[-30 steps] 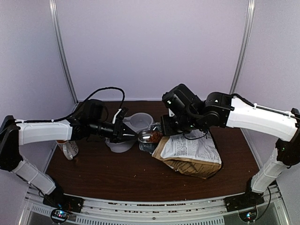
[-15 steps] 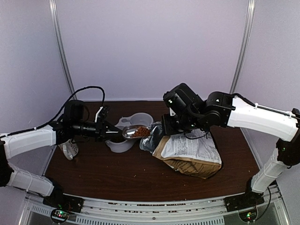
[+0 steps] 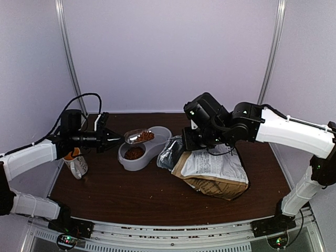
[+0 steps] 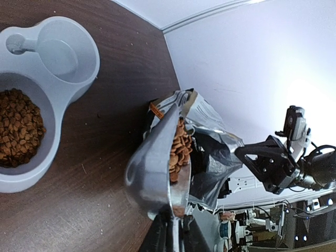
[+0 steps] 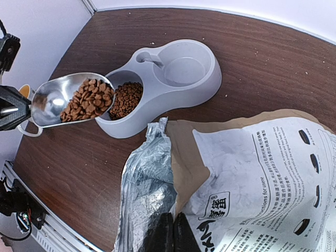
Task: Serve the pet food
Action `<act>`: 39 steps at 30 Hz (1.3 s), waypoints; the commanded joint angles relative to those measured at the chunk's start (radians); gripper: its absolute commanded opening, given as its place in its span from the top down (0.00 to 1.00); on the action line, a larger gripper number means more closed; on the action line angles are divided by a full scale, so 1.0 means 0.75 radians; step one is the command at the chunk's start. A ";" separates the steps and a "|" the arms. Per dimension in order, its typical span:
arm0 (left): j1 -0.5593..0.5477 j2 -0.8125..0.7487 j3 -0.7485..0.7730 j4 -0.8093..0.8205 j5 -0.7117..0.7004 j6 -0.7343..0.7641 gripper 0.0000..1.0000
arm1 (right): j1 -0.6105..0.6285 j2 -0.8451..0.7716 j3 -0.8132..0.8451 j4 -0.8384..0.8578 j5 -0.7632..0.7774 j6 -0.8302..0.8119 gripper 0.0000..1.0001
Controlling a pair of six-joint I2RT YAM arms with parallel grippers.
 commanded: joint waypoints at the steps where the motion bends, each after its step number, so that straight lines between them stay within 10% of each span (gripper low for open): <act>1: 0.053 0.080 0.066 0.158 -0.002 -0.054 1.00 | -0.018 -0.056 0.009 0.057 0.071 -0.006 1.00; 20: 0.103 0.715 0.666 -0.246 -0.222 0.317 1.00 | -0.027 -0.060 -0.003 0.063 0.067 -0.014 1.00; 39: 0.095 0.838 0.876 -0.567 -0.364 0.569 1.00 | -0.038 -0.045 -0.019 0.088 0.036 -0.017 1.00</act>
